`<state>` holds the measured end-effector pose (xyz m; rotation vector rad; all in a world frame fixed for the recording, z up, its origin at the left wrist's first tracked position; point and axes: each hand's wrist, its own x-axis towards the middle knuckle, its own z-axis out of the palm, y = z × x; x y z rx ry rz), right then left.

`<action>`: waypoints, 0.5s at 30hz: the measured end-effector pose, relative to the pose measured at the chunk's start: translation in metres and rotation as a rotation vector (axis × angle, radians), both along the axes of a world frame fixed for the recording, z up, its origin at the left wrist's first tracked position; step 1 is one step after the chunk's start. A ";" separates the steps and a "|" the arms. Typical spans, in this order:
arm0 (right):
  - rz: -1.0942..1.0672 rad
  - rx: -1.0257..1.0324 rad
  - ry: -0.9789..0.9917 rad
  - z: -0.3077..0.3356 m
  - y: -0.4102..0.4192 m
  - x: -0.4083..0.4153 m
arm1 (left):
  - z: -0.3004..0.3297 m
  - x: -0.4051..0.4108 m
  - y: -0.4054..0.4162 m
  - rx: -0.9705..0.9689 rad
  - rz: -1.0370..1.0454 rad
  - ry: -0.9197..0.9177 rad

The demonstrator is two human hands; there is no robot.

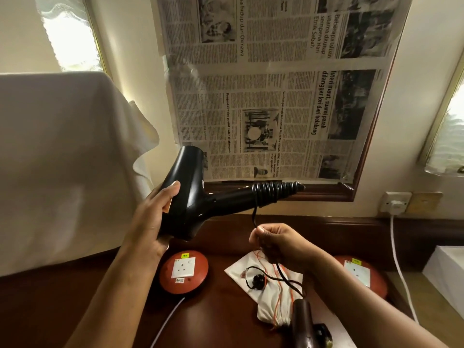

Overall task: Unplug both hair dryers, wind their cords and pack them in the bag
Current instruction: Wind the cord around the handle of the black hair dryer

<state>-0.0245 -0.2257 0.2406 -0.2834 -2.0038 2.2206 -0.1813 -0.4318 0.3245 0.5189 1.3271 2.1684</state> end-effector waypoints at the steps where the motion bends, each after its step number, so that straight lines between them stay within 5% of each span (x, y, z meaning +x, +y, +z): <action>1: 0.010 0.016 0.000 0.003 0.004 -0.001 | 0.000 -0.001 -0.001 0.001 -0.010 0.004; 5: -0.059 0.227 -0.055 0.020 0.015 -0.004 | -0.001 -0.003 -0.004 0.005 -0.073 0.003; 9: -0.064 0.775 -0.204 0.056 0.025 -0.002 | -0.002 -0.008 -0.005 -0.031 -0.109 0.015; 15: -0.105 0.963 -0.154 0.091 0.059 -0.013 | -0.006 -0.011 -0.002 -0.144 -0.137 0.141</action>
